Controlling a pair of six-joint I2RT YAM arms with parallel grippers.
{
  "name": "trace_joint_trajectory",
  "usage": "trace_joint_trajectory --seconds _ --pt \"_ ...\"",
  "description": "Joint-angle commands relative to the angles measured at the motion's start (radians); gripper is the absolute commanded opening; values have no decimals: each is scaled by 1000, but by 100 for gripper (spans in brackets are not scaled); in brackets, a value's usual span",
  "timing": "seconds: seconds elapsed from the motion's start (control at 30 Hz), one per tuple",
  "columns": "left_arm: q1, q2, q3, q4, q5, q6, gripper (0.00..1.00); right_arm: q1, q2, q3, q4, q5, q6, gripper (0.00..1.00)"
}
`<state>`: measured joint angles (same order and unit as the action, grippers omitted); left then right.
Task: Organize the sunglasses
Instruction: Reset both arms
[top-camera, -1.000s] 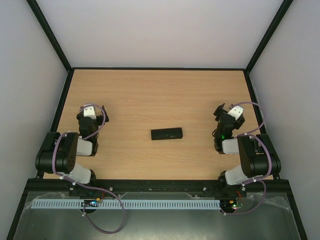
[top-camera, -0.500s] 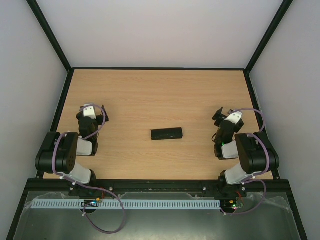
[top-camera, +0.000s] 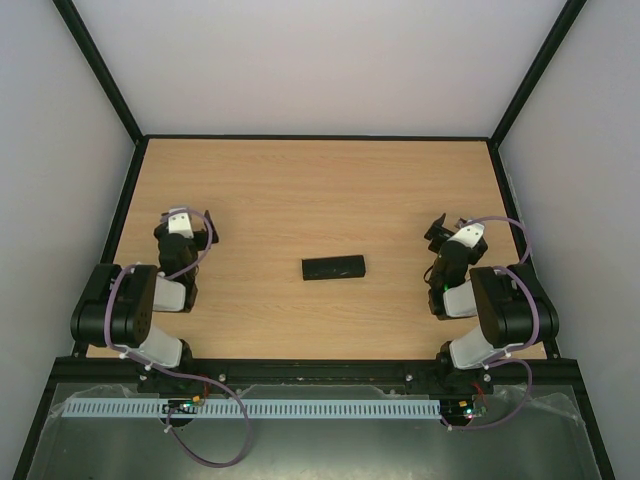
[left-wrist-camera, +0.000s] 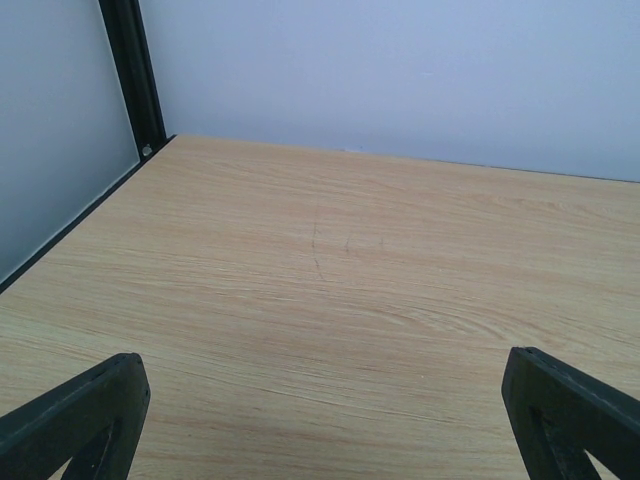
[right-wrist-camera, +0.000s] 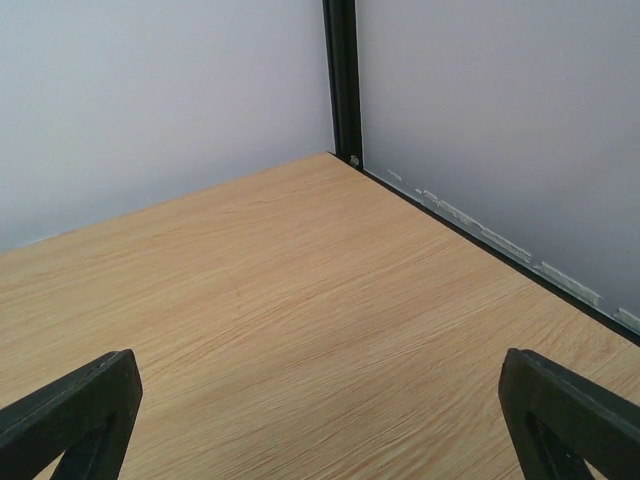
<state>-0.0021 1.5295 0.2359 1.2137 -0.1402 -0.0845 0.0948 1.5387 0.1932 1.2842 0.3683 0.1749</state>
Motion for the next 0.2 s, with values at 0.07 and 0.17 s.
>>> trace_joint_trajectory --seconds 0.07,0.17 --pt "-9 3 -3 55 -15 14 99 -2 -1 10 42 9 -10 99" --pt "-9 4 -4 55 -15 14 99 -2 -6 2 51 9 -8 99"
